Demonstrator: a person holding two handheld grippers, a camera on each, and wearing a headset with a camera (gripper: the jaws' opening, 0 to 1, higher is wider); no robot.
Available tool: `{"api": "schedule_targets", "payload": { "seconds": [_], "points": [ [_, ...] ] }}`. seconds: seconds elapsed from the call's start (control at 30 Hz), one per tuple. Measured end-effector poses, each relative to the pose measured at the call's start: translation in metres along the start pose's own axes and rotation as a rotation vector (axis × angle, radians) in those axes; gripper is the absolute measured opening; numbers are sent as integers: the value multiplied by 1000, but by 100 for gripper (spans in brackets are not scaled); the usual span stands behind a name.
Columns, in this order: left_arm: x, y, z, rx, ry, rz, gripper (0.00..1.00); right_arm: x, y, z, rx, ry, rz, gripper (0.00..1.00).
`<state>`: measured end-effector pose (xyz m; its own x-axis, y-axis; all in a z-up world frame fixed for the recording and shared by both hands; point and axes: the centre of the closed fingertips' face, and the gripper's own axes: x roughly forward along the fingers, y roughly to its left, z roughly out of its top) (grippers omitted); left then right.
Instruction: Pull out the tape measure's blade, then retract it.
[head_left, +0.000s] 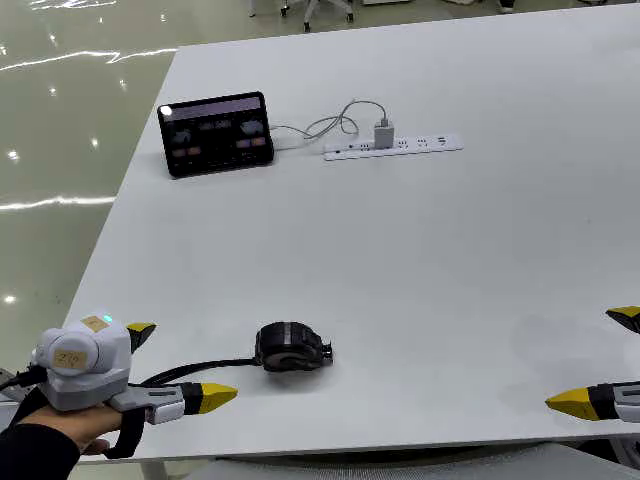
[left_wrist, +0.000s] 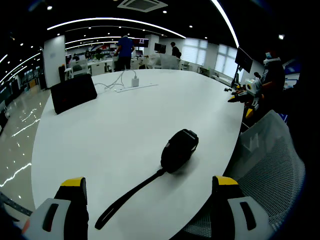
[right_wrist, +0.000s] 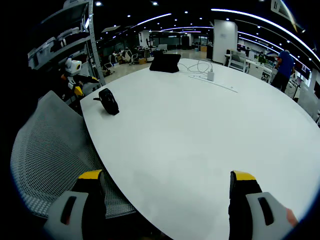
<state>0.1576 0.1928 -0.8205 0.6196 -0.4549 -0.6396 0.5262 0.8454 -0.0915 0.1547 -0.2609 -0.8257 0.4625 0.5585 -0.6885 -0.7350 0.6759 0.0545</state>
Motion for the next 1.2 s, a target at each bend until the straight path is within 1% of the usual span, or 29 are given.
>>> {"api": "schedule_targets", "payload": {
  "seconds": [0.1,0.2,0.43,0.5,0.57,0.6,0.63,0.67,0.73,0.83,0.87,0.9,0.93,1.03,1.07,1.1,1.13,1.2],
  "points": [
    [0,1,-1,-1,3,0,100,0,0,-1,1,4,3,100],
    [0,-2,-1,-1,5,-12,100,0,0,-2,2,6,3,100],
    [0,-2,-2,6,18,-10,100,0,2,-1,-3,12,13,100],
    [1,-1,0,18,9,-8,100,0,1,1,-14,4,6,100],
    [0,2,-2,16,17,9,100,0,0,1,-7,6,5,100],
    [1,4,1,32,4,17,100,0,-1,2,-12,5,2,100],
    [1,2,3,27,-8,4,100,0,-1,2,-13,5,3,100],
    [0,1,2,18,-5,0,100,0,0,2,-10,6,7,100],
    [0,4,2,31,2,13,100,0,0,3,-16,1,2,100],
    [0,3,2,20,4,0,100,1,1,5,-13,-3,8,100],
    [1,1,2,18,9,-12,100,2,1,9,-28,-16,7,100],
    [1,-1,2,19,12,-25,100,2,1,10,-28,-16,8,100],
    [1,-1,3,25,7,-28,100,2,1,11,-23,-17,11,100],
    [3,0,4,45,16,-37,100,2,0,15,-31,-21,8,100],
    [5,0,4,54,21,-46,100,2,0,16,-29,-21,10,100],
    [6,-3,4,67,29,-71,100,3,-2,18,-38,-25,-3,100],
    [8,-3,4,78,31,-76,100,3,-3,20,-53,-35,-10,100],
    [11,0,8,104,33,-79,100,4,0,22,-43,-32,10,100]
  ]
}}
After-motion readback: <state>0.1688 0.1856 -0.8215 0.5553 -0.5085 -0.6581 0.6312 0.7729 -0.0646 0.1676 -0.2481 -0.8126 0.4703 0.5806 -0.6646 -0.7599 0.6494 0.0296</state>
